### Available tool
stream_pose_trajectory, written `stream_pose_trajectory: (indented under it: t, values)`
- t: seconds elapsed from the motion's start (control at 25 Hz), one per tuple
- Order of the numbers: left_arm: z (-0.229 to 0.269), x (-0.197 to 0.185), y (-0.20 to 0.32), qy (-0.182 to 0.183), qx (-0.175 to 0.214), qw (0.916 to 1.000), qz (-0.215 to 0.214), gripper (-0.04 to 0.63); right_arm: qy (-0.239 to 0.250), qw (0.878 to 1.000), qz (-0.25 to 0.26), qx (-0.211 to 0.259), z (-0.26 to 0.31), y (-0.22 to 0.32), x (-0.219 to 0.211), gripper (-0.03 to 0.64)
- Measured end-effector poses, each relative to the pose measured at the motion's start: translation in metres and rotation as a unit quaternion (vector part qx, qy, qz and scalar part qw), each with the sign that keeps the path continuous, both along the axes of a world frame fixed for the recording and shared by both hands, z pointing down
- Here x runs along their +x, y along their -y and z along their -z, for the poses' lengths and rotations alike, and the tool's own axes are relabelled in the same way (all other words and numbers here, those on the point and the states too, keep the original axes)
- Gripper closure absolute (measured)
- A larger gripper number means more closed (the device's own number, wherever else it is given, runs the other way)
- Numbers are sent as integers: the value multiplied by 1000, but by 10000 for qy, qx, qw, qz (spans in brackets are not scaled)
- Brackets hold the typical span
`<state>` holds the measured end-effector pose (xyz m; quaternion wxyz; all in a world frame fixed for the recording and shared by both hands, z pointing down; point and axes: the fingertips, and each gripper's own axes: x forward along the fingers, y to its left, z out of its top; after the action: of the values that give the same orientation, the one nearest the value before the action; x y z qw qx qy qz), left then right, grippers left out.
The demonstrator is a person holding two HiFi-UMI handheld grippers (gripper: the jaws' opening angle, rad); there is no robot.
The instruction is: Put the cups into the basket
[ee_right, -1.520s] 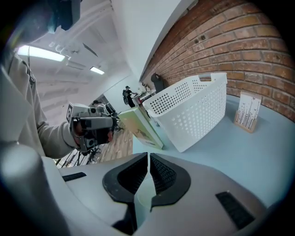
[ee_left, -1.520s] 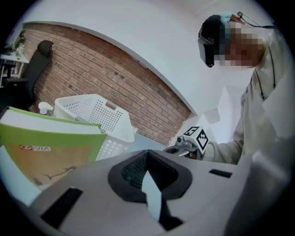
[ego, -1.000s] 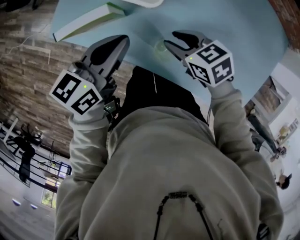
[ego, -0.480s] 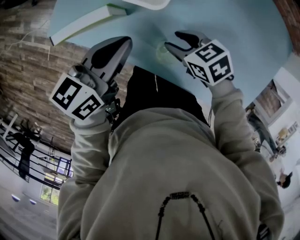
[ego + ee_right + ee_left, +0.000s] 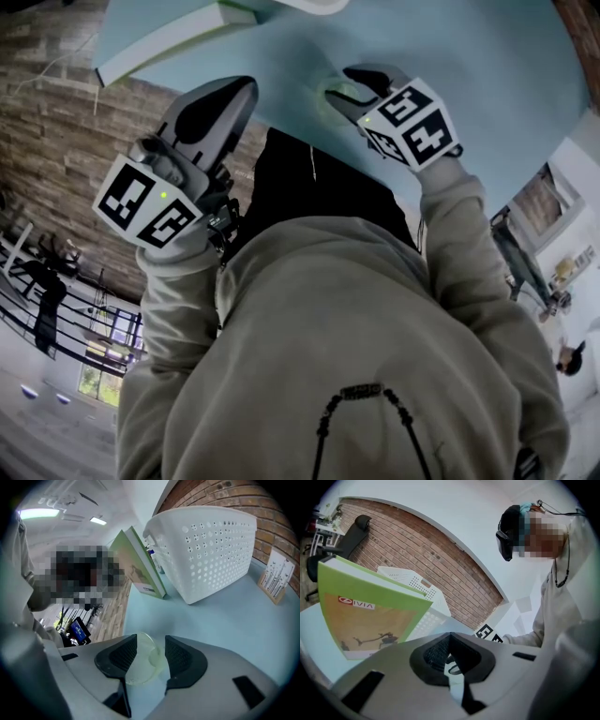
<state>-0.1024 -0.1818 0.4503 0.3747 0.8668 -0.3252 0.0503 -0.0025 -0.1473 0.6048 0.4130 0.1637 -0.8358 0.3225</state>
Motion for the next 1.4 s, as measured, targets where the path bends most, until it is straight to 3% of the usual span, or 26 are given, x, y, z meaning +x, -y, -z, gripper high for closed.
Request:
stream_pose_trajectory:
  t: [0.24,0.32,0.44,1.16,1.4]
  values:
    - [0,-12,-3,-27,-21,10000,87,598,-380,9991,177,47,-14,-5,-1,434]
    - [-1,-12,-3,-38,-4,9999,101,598,-529,9982,106,249,-16,2,5,538]
    - [0,-13,-5,-42,-4,9999,104,598,-682,9968,66,413,-16,8,12,578]
    - [-2,-17,-9,-62,24,9999,147,598,-789,9963,27,351,-22,9,16,584]
    - [17,-11,-2,-46,208,9997,106,598,-746,9960,62,492,3,17,16,584]
